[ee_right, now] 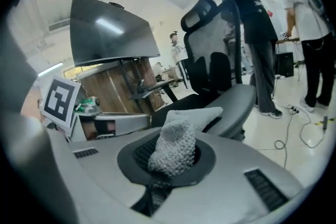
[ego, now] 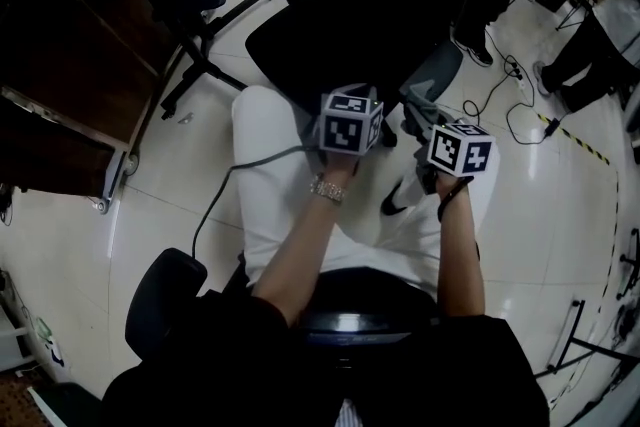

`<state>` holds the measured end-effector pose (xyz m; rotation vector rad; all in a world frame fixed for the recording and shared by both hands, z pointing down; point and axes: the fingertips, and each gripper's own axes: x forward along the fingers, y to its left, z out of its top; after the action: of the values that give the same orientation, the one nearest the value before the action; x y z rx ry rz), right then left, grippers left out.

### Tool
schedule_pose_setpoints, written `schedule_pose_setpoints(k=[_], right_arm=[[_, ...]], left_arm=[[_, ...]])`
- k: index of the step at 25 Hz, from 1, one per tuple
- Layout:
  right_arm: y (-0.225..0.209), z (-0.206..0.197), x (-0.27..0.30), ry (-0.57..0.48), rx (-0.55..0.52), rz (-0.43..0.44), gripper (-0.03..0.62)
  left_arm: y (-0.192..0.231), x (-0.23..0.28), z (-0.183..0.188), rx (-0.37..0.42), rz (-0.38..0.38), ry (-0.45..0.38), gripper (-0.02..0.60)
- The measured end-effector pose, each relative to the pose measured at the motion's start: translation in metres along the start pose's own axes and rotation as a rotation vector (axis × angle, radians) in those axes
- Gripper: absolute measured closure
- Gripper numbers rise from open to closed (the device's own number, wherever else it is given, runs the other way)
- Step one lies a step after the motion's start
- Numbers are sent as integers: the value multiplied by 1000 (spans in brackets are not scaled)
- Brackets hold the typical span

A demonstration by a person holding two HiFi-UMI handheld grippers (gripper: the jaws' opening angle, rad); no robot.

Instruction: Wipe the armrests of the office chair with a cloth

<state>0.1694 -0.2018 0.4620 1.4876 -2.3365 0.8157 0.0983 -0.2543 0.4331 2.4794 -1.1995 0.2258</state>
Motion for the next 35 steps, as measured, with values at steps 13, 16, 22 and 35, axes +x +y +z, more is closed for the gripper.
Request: schedule_pose_setpoints(k=[13, 16, 22, 35], right_arm=[[17, 25, 25, -104, -111, -292, 569], [12, 21, 24, -107, -89, -306, 569], [6, 19, 24, -87, -97, -333, 569], [6, 20, 22, -124, -60, -306, 569]], left_arm=[[-11, -8, 11, 25, 8, -23, 588], [-13, -6, 6, 34, 7, -13, 588], [-15, -4, 2, 43, 6, 4, 588], [-19, 0, -5, 49, -9, 20, 588]])
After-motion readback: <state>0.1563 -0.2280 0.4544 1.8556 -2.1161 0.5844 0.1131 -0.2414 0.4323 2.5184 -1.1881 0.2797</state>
